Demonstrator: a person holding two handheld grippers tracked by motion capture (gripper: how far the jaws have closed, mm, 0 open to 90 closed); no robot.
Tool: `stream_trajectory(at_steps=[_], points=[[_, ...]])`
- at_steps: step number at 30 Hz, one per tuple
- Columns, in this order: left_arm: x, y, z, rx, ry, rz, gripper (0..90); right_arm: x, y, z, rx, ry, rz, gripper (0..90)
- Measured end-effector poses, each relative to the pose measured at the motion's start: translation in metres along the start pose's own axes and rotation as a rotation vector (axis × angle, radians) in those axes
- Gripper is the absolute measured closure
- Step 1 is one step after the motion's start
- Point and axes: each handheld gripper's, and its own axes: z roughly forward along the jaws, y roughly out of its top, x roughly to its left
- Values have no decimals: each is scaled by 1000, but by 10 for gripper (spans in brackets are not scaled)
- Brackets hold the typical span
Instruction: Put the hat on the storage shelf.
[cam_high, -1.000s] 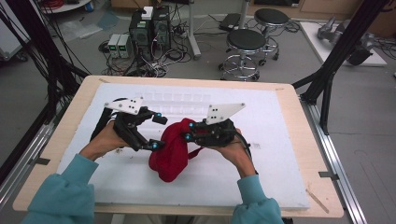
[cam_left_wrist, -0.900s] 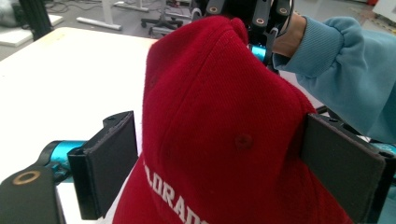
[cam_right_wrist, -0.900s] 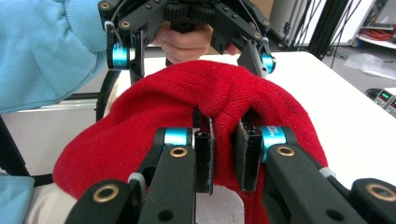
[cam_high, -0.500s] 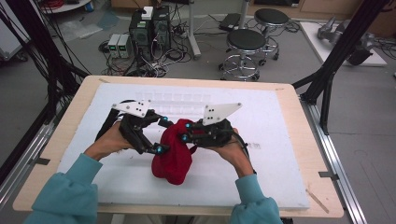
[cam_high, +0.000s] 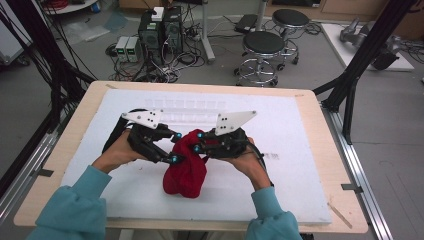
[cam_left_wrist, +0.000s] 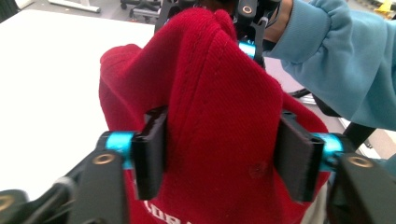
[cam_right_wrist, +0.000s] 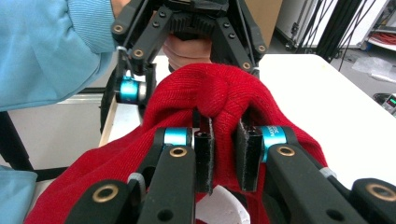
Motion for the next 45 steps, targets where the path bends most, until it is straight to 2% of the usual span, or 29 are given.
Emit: stream_trajectory(at_steps=[1, 6, 7, 13, 17, 25, 31, 33, 34, 35, 36, 37, 41, 45], points=[[0, 0, 0, 1, 6, -1, 511, 0, 0, 0, -1, 3, -5, 805], [-1, 1, -2, 19, 4, -15, 612, 1, 0, 0, -1, 4, -8, 802], [-1, 1, -2, 22, 13, -31, 630, 1, 0, 0, 1, 3, -9, 801], [-2, 1, -3, 30, 34, -25, 708, 2, 0, 0, 4, -6, -13, 786], [-3, 2, -4, 33, 62, -20, 817, 2, 1, -2, -6, -15, -18, 744], [-5, 2, -5, 42, 80, -18, 845, 2, 1, -3, -12, -25, -24, 706], [-4, 2, -7, 47, 101, -25, 849, 2, 1, -8, -34, -60, -23, 569], [-4, 2, -7, 49, 111, -28, 849, 2, 1, -8, -33, -71, -29, 554], [-4, 2, -8, 45, 112, -28, 849, 2, 1, -8, -43, -92, -30, 410], [-4, 2, -7, 39, 115, -31, 849, 1, 1, -8, -51, -111, -10, 342], [-4, 2, -8, 38, 119, -34, 849, 1, 1, -8, -51, -111, -10, 342], [-4, 2, -8, 38, 123, -34, 849, 1, 0, -8, -56, -138, 8, 250], [-4, 3, -9, 40, 138, -43, 850, 2, 1, -10, -72, -148, 13, 190], [-4, 4, -11, 41, 182, -63, 851, 7, 3, -11, -66, -159, 15, 179]])
